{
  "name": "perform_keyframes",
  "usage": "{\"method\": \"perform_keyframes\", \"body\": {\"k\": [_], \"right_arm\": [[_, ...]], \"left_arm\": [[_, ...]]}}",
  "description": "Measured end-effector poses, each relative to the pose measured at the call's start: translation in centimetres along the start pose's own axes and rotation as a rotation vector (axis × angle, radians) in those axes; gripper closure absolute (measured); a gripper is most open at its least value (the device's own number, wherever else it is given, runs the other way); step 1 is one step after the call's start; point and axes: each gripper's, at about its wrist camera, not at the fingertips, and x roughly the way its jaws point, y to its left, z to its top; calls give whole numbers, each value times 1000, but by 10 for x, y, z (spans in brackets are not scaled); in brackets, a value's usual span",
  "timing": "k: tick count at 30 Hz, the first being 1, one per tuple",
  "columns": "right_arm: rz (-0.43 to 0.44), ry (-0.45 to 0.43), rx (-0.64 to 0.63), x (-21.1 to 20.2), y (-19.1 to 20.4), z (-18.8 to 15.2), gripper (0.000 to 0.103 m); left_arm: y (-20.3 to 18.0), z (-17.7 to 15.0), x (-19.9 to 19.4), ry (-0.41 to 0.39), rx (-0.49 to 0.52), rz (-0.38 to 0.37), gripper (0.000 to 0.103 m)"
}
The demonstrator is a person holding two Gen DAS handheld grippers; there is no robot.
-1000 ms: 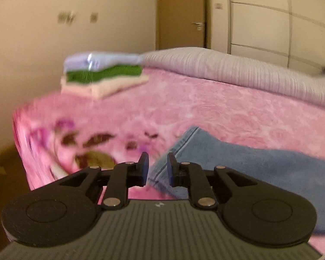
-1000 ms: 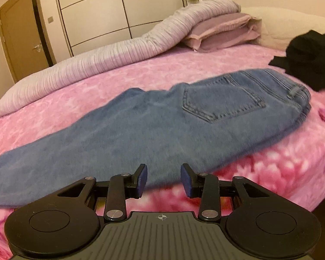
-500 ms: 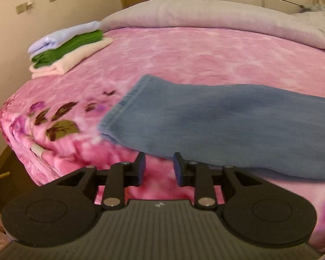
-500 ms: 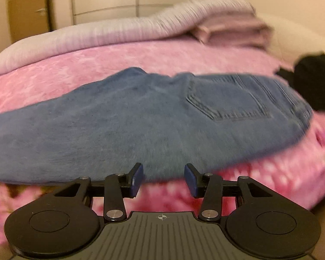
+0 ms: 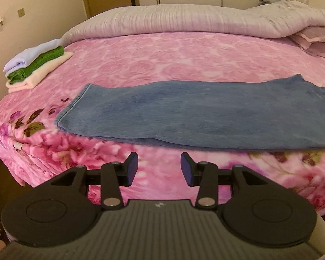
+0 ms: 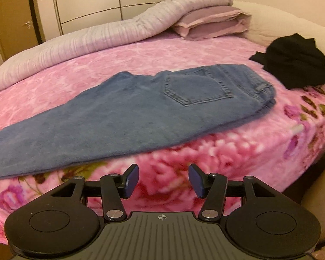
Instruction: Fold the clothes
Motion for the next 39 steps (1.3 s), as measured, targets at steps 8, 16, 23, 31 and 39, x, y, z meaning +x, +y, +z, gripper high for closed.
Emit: {"method": "perform_keyframes", "body": {"k": [8, 16, 23, 31, 39], "right_arm": [[-9, -42, 17, -31, -19, -2, 47], [36, -100, 54, -37, -45, 5, 47], [13, -15, 71, 7, -67, 13, 46], [-29, 2, 23, 32, -68, 38, 46], [-67, 72, 42, 55, -50, 40, 46]], "left_arm": [[-6, -2, -28, -19, 1, -8, 62], [9, 1, -25, -101, -154, -197, 66], [25, 0, 30, -107, -316, -190, 85], [30, 22, 110, -59, -250, -110, 85], [66, -7, 109, 13, -294, -164, 85]]}}
